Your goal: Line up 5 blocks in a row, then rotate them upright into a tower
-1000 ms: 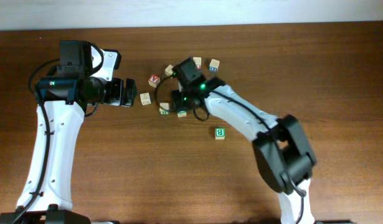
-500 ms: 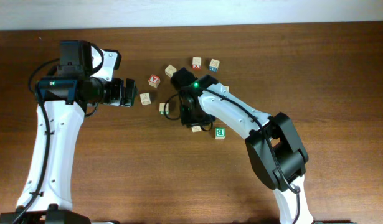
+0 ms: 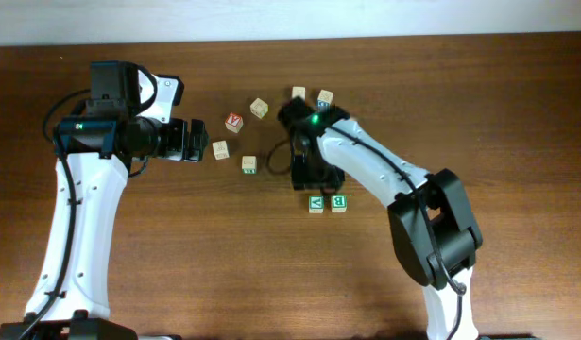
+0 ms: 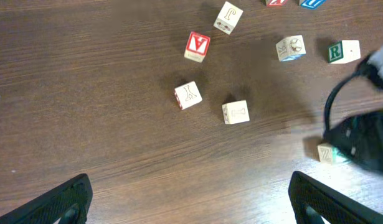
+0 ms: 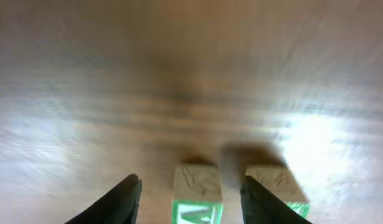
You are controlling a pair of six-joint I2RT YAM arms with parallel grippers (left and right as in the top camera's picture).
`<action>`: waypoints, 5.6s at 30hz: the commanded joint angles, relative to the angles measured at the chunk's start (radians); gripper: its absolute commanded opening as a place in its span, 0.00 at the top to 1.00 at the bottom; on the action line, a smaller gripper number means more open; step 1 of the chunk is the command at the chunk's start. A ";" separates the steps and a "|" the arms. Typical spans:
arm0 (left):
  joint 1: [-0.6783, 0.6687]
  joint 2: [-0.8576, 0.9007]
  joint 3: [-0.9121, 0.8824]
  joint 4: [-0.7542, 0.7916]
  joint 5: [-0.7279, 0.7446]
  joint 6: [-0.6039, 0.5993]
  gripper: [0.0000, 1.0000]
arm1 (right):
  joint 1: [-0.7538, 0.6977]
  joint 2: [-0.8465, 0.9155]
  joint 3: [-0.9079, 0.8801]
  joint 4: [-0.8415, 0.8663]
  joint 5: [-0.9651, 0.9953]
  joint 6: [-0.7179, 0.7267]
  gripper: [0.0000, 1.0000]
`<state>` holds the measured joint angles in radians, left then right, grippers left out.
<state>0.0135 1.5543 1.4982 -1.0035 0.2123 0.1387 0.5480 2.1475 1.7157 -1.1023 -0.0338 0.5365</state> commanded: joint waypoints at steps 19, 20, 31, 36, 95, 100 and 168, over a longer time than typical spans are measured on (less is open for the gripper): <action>0.003 0.003 0.019 0.002 0.004 0.009 0.01 | 0.141 0.182 0.064 0.477 0.024 0.018 0.61; 0.003 0.003 0.019 0.002 0.005 0.010 0.01 | 0.136 0.170 0.064 0.460 0.024 0.018 0.62; 0.003 0.003 0.019 0.002 0.005 0.010 0.01 | 0.076 0.060 0.034 0.007 0.019 0.036 0.71; 0.003 0.003 0.019 0.002 0.004 0.009 0.01 | 0.126 0.060 -0.010 0.031 0.020 0.048 0.69; 0.003 0.003 0.019 0.002 0.005 0.009 0.01 | -0.179 -0.011 -0.048 -0.062 -0.006 -0.320 0.45; 0.003 0.003 0.019 0.002 0.005 0.009 0.01 | -0.180 0.021 0.125 0.266 -0.011 -0.266 0.36; 0.001 0.003 0.019 0.002 0.009 0.009 0.01 | 0.118 0.002 -0.003 0.035 -0.086 -0.142 0.93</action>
<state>0.0143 1.5600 1.5017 -1.0027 0.2123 0.1387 0.6842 2.1761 1.6478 -1.0405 -0.1253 0.4065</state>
